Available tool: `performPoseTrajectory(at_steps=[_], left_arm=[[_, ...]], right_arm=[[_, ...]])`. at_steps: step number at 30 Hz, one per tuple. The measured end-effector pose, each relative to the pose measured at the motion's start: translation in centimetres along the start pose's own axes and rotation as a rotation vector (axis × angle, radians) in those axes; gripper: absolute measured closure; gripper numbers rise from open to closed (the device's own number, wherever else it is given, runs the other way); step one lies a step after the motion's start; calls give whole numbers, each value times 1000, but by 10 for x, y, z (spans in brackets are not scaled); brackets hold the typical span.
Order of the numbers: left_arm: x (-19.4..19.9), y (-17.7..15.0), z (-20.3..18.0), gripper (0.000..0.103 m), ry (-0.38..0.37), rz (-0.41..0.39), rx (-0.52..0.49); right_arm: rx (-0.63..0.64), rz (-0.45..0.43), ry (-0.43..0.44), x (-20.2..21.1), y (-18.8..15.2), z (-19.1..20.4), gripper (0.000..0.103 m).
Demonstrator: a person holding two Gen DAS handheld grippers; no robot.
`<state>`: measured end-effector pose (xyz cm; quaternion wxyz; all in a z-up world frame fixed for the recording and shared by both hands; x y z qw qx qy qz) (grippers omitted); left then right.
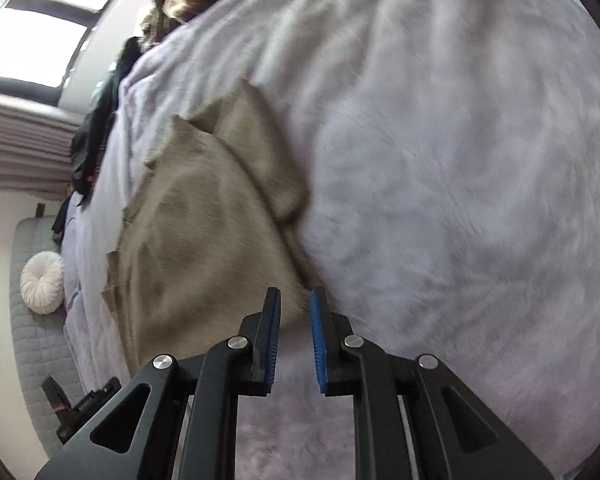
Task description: Fold small clothes
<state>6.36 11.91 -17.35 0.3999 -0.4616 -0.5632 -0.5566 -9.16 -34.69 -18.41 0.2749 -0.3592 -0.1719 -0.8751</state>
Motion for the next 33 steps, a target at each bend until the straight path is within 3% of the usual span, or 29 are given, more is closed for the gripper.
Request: performPoseTrajectory(at_steps=[6, 8, 12, 14, 18, 24, 33], left_arm=[[-22, 54, -68, 81, -52, -41, -98], [-37, 65, -84, 81, -34, -43, -129], [-72, 70, -80, 81, 67, -7, -128], [-82, 70, -68, 81, 45, 0, -90], [-78, 73, -56, 81, 13, 9, -62], [-52, 63, -55, 81, 88, -4, -130], [-29, 27, -43, 81, 84, 52, -127]], right_arm=[[93, 35, 26, -53, 44, 50, 87], [114, 54, 20, -70, 54, 57, 87], [125, 106, -48, -103, 61, 49, 87], [112, 126, -78, -111, 62, 35, 87], [49, 90, -37, -101, 66, 15, 92], [57, 78, -66, -79, 62, 18, 88], [33, 121, -25, -58, 14, 34, 88]])
Point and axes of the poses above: each gripper's, at about its wrist camera, not at the fingertips, and x roughly against the way its jaws point, z to its left, y to its top, the point moved 4 cm from there along -x, roughly the way its jaws point, and after that the axes turned 10 degrees about y, right-handed, at the moved point
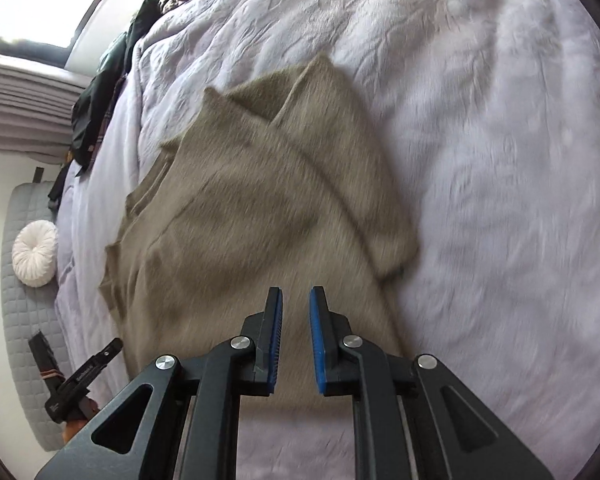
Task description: Fold small clothes
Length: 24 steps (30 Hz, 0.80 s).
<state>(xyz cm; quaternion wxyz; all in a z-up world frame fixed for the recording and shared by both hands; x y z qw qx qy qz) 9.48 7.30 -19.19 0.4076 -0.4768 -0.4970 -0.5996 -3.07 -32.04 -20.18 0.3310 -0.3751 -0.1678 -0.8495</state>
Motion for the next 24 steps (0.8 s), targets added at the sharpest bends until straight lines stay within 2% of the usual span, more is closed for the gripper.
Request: performPoseTrajectory(at_steps=[8, 9, 10, 12, 13, 14, 19, 21, 24], left_arm=[[17, -41, 7, 81, -11, 60, -20], [20, -45, 7, 81, -8, 63, -21], [22, -50, 9, 80, -6, 62, -22], [28, -57, 12, 78, -1, 50, -23], [31, -60, 13, 42, 0, 47, -20], [33, -64, 17, 0, 7, 46, -10], [50, -73, 27, 1, 25, 8, -6], [56, -77, 33, 1, 27, 5, -10], [62, -82, 42, 1, 11, 13, 1]], right_arm=[[14, 80, -13, -4, -62, 19, 85], [16, 88, -15, -5, -68, 21, 76], [18, 93, -17, -5, -75, 23, 62], [22, 96, -14, -6, -88, 29, 53], [22, 101, -10, -7, -93, 31, 53], [20, 108, -5, -8, -98, 34, 53], [31, 131, 8, -12, -120, 50, 51], [40, 135, 16, -13, -128, 57, 33], [50, 137, 31, -13, -135, 65, 27]])
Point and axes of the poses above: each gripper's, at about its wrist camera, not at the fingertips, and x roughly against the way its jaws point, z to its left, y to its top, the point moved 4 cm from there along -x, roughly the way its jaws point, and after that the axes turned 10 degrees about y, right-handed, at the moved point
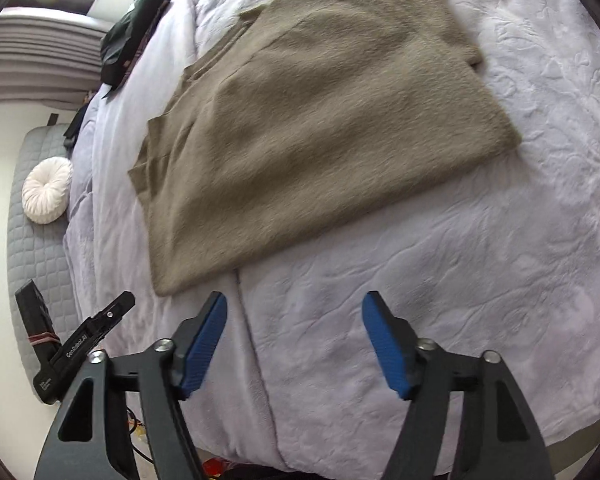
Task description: Fold small clothes
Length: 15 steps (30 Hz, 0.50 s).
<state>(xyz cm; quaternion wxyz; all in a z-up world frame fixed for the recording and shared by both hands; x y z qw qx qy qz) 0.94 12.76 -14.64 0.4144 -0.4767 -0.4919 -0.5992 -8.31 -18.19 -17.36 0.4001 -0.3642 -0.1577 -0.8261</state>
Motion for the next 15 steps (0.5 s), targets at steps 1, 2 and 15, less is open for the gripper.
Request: performPoseTrajectory(at_steps=[1, 2, 15], left_arm=[[0, -2, 1, 1, -6, 1, 1], [-1, -3, 2, 2, -6, 4, 0], [-11, -8, 4, 2, -66, 42, -34]], right_arm=[[2, 1, 2, -1, -3, 4, 26], [3, 2, 3, -2, -6, 6, 26], [-73, 22, 32, -29, -37, 18, 26]])
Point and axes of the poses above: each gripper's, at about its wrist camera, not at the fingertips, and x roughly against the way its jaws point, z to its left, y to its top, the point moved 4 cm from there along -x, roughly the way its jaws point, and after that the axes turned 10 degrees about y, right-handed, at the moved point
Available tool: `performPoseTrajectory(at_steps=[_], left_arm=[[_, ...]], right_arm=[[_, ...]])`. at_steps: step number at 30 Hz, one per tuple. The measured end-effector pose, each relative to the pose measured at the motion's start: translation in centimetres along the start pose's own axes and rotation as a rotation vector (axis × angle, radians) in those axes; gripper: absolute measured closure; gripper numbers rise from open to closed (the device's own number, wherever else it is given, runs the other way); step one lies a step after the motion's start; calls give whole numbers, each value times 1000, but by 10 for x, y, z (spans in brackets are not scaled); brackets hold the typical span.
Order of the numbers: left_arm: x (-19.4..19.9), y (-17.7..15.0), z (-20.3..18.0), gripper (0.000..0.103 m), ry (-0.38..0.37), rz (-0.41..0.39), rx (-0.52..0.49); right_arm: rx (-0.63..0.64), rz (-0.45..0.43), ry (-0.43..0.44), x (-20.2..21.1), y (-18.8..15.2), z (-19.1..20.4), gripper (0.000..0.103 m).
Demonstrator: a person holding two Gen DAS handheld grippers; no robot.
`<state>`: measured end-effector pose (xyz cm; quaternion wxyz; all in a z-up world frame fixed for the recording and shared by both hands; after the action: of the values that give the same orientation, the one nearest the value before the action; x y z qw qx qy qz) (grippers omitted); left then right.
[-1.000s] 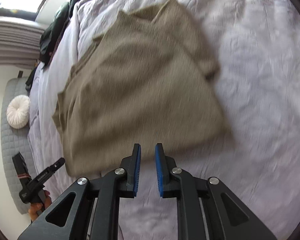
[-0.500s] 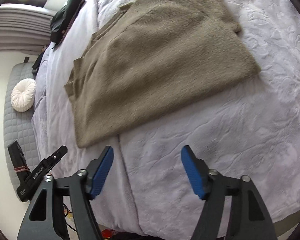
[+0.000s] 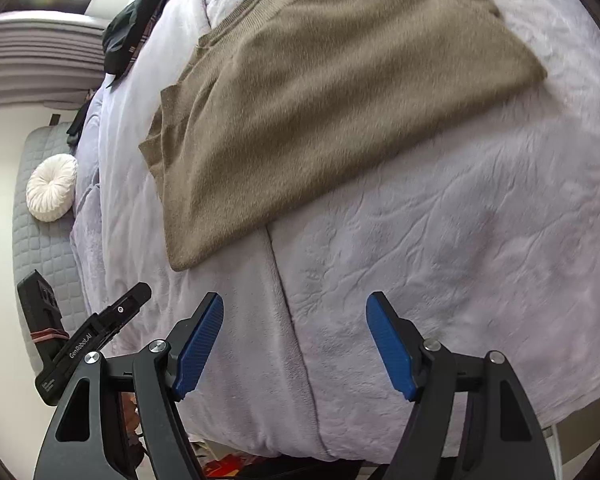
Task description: Fold small clothes
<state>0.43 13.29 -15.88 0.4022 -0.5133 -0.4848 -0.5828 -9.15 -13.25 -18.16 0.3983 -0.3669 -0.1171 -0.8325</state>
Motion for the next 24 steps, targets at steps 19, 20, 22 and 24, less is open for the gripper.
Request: performPoseTrajectory(at_steps=[19, 20, 22, 24], left_arm=[[-3, 69, 33, 2, -107, -78, 75], [-3, 78, 35, 2, -124, -89, 88], [-9, 89, 37, 2, -152, -93, 101], [-18, 94, 37, 2, -180, -76, 112]], right_arm=[[-196, -12, 273, -80, 25, 21, 26], [-214, -16, 302, -88, 30, 22, 26], [-248, -16, 347, -105, 38, 23, 26], [-278, -18, 379, -118, 44, 23, 26]])
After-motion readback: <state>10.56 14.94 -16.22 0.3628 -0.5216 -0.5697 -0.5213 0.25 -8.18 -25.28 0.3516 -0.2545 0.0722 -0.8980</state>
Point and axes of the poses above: each gripper's, at about its wrist camera, not at the fingertips, and x roughly against the way its jaws point, z to its left, y to its top, the point moved 4 cm from there along -x, roughly the way its jaws point, and after that the axes turned 10 degrees about y, right-handed, at the moved point
